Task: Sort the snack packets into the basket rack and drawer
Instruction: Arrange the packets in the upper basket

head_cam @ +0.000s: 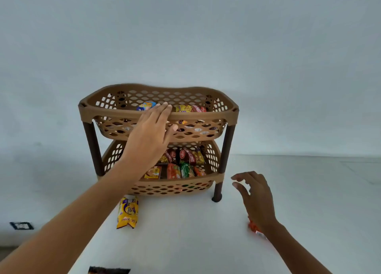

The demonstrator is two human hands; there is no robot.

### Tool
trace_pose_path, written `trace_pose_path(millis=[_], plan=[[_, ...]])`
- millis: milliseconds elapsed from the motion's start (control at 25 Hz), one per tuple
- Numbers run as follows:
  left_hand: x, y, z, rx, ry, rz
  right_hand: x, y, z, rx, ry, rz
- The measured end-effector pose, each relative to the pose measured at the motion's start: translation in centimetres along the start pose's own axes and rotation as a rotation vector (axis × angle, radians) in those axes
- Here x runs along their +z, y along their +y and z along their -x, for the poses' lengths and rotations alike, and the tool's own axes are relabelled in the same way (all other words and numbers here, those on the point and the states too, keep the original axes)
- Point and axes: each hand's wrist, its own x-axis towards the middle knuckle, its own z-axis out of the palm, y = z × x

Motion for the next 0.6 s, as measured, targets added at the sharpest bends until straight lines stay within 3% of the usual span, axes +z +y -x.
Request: trace_pose_path(millis=[160, 320, 520, 600], plan=[[0.3, 0.8, 0.2, -0.025, 0.009, 0.011, 0.3, 6.5, 5.2, 0.201, -0.273, 0.268], [0.3, 1.0, 0.5, -0.020, 0.024, 0.019, -0.6, 8.5, 6.1, 0.204, -0.318, 0.349], [0.6, 1.1, 0.6, -0.017, 0.071, 0.033, -1.8, 8.9, 6.2, 0.445, -0.686, 0.430], [0.7, 1.2, 0.6, -0.018, 0.080, 0.047, -2.1, 9.0, 6.5, 0.438, -0.729, 0.454]])
